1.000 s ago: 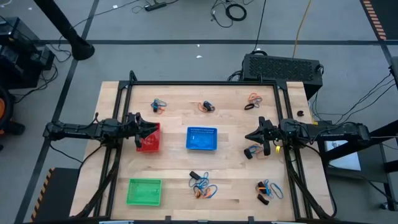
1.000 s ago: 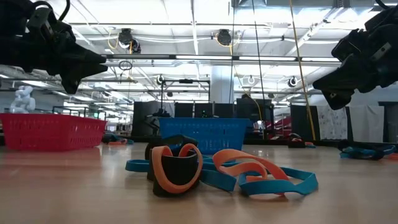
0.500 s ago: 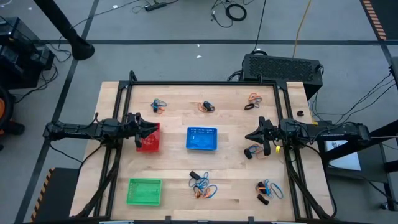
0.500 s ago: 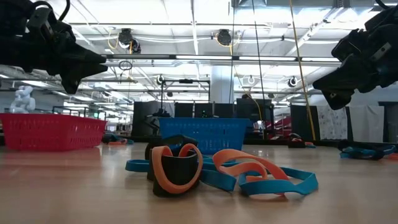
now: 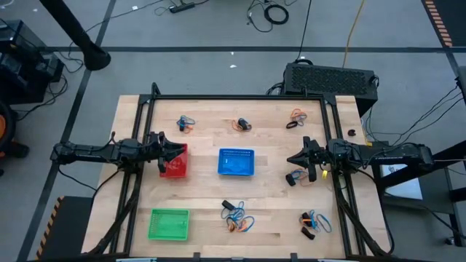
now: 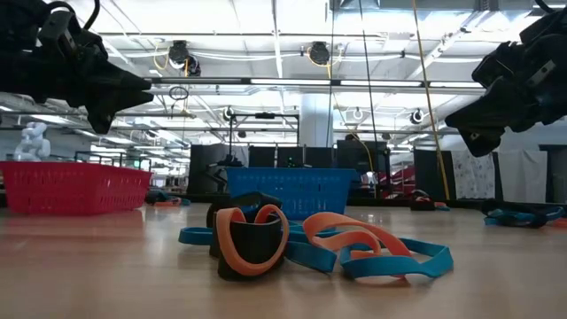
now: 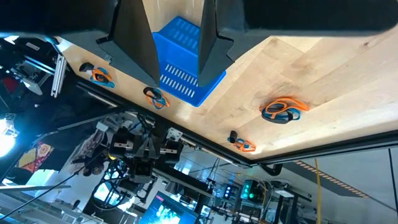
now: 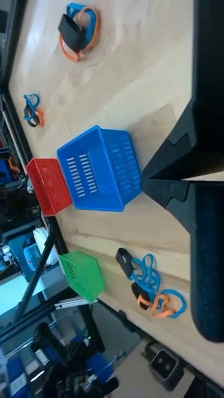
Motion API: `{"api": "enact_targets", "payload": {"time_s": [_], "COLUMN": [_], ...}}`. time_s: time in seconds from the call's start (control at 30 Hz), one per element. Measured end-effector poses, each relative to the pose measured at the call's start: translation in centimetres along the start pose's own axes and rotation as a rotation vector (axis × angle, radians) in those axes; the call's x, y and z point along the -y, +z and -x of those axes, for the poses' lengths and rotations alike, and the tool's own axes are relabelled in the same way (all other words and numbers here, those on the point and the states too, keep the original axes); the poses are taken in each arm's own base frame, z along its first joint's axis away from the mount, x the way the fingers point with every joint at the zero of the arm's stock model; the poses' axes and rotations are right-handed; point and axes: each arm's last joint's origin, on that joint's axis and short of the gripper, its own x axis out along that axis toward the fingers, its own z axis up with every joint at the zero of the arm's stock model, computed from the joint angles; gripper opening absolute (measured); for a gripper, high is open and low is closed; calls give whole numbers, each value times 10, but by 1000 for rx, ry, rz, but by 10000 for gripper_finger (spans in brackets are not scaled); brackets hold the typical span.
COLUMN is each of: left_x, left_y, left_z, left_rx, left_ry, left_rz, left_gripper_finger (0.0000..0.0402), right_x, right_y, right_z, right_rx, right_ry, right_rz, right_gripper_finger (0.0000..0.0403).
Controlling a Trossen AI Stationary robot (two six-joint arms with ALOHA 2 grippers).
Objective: Sort rubber bands into baskets
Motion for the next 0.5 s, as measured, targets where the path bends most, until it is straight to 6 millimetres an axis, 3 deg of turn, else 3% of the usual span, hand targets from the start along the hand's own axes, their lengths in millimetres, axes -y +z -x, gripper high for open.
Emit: {"api": "enact_targets", "payload": {"time_s": [0.33, 0.5], "left_x": [0, 2], "left_y": [2, 9], "left_z": [0, 0], "left_rx": [30, 101], "left_ry": [18, -6], "left_rz": [8, 168], "left_gripper_finger": [115, 115], "right_x": [-5, -6], "right_y": [13, 22], "right_z": [1, 2], "right_rx": [141, 250], "right_ry": [53, 46], "right_rz": [-219, -316], "right_gripper_finger": [0, 0]}}
